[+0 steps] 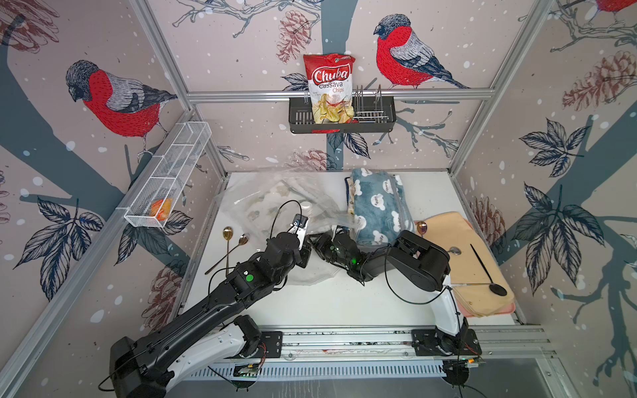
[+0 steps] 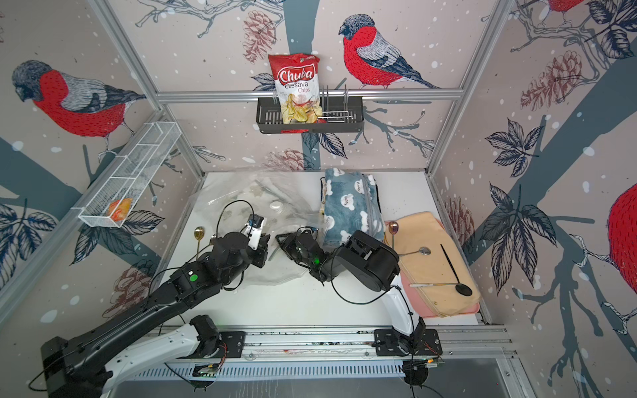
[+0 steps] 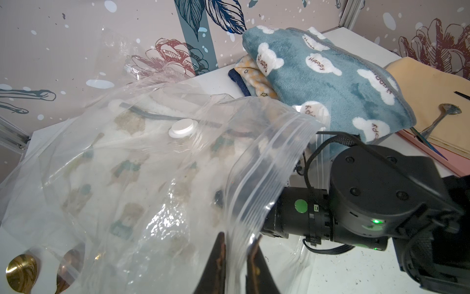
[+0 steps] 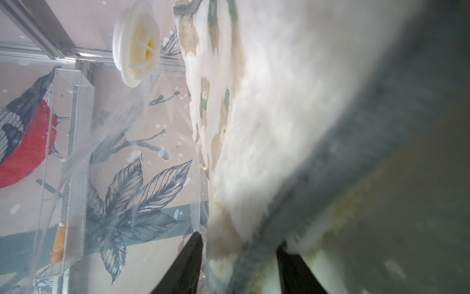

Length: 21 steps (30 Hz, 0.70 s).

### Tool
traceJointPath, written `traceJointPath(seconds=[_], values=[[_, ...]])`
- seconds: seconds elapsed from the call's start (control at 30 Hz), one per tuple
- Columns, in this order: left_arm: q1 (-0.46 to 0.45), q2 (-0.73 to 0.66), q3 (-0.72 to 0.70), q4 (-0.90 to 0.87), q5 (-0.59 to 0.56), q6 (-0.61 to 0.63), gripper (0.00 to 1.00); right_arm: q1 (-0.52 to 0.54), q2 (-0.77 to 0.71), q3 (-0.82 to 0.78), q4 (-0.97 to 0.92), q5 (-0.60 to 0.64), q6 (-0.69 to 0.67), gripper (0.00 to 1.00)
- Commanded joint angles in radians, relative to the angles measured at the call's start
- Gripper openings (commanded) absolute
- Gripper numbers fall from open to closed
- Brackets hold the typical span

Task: Take the blanket out of the vacuum bag
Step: Take out the blanket from the vacuum bag.

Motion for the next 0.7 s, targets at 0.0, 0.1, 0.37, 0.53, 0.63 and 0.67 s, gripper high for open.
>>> traceJointPath(seconds=[0.0,0.1,0.37,0.53,0.63,0.67], values=[[-0.002,-0.002,0.002,0.026,-0.021,-0.002,0.16,0.003,-0.024,-0.003,0.023,-0.008,-0.029,0.45],[0.000,-0.001,0.002,0.027,-0.021,-0.002,0.16,0.008,-0.035,-0.007,0.017,-0.008,-0.043,0.44],[-0.001,0.004,0.002,0.027,-0.022,-0.001,0.16,-0.017,-0.003,0.069,-0.041,-0.058,-0.069,0.43],[-0.002,0.004,0.002,0.026,-0.028,-0.002,0.16,-0.016,-0.024,0.127,-0.110,-0.076,-0.119,0.42],[-0.001,0.001,0.003,0.028,-0.029,-0.002,0.16,-0.016,-0.035,0.150,-0.124,-0.105,-0.127,0.41],[-0.001,0.001,0.002,0.029,-0.029,-0.001,0.16,-0.015,-0.040,0.156,-0.135,-0.107,-0.132,0.41]])
